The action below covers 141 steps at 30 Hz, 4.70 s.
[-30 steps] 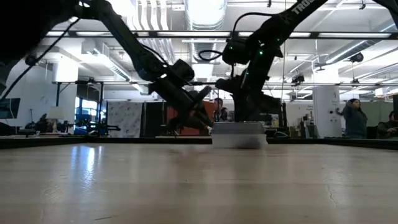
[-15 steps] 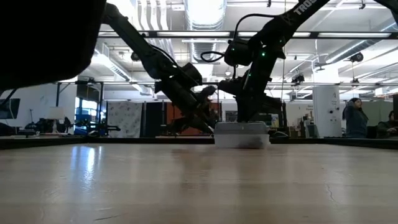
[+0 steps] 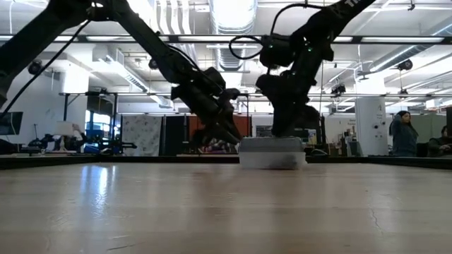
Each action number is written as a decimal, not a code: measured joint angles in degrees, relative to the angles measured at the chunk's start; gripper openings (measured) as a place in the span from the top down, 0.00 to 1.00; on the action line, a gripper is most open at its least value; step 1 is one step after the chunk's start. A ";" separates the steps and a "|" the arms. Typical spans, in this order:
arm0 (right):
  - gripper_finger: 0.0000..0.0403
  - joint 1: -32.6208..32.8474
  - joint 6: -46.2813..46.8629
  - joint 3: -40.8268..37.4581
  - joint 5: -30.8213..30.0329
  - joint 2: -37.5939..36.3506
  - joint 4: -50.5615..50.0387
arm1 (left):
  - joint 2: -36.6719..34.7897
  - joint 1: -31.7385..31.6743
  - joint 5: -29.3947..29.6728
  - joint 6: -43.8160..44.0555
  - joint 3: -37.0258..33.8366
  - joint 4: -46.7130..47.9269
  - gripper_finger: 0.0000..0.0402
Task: Pick & place school supplies into a supply box
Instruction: Close the transparent supply box, then return to Home Position
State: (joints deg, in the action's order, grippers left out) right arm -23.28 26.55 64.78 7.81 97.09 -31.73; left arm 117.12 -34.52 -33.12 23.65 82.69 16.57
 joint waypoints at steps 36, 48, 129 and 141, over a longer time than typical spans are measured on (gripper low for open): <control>0.93 13.02 14.38 -5.66 -7.18 0.68 9.55 | -11.21 4.00 -0.82 11.30 -24.07 -17.88 0.83; 0.93 12.95 15.01 -5.19 -7.64 0.83 9.83 | -10.60 9.83 2.36 10.97 -25.81 -20.62 0.83; 0.93 24.66 3.32 -35.50 1.16 -56.87 34.59 | -89.57 44.37 31.74 -2.96 -69.36 -47.60 0.83; 0.93 24.64 5.31 -52.49 -6.18 -76.05 37.16 | -96.94 41.50 33.24 -1.92 -76.04 -48.89 0.83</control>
State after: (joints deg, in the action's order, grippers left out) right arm 1.37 31.86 12.30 1.63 21.04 5.43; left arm 20.18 6.98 0.13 21.72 6.65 -32.32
